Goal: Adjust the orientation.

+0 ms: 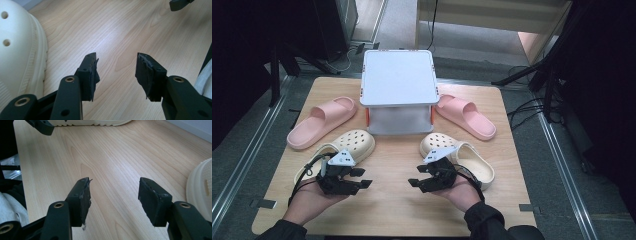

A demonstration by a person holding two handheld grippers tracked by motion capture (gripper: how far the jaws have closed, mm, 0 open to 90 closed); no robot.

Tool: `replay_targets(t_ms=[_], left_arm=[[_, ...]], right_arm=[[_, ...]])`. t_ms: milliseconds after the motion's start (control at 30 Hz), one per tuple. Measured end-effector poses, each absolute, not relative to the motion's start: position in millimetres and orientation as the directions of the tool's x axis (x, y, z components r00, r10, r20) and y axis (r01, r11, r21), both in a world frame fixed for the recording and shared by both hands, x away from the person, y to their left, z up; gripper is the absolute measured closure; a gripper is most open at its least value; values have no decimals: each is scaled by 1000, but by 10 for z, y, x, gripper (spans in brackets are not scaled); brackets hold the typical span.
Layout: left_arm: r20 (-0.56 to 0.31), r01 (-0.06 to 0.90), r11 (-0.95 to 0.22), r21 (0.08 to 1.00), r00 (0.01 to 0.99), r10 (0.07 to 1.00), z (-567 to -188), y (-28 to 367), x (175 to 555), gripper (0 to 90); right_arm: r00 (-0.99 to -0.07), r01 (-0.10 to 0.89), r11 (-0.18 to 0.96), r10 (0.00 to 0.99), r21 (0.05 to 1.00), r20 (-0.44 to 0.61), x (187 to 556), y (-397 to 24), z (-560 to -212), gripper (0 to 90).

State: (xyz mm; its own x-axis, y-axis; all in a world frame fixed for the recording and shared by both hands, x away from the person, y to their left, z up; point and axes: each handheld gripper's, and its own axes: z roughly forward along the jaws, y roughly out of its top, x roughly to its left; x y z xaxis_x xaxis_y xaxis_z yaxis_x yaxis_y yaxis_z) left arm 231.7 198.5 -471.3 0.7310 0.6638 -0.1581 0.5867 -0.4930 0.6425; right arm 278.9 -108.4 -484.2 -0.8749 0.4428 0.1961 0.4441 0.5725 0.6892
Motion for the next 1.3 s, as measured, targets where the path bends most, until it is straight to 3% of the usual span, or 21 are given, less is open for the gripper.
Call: replay_targets(t_ms=[900,1300], left_arm=[[-169,660,-352,664,591,789,-4521,2635,2059,489],[-158,708,-328,625,526,836,-4811,2709,2437,510]], right_arm=[[-908,402,670,378,624,180,2848,-868,-4883,421],[-917,388,685,355,617,183,2839,-801,-4894,430]])
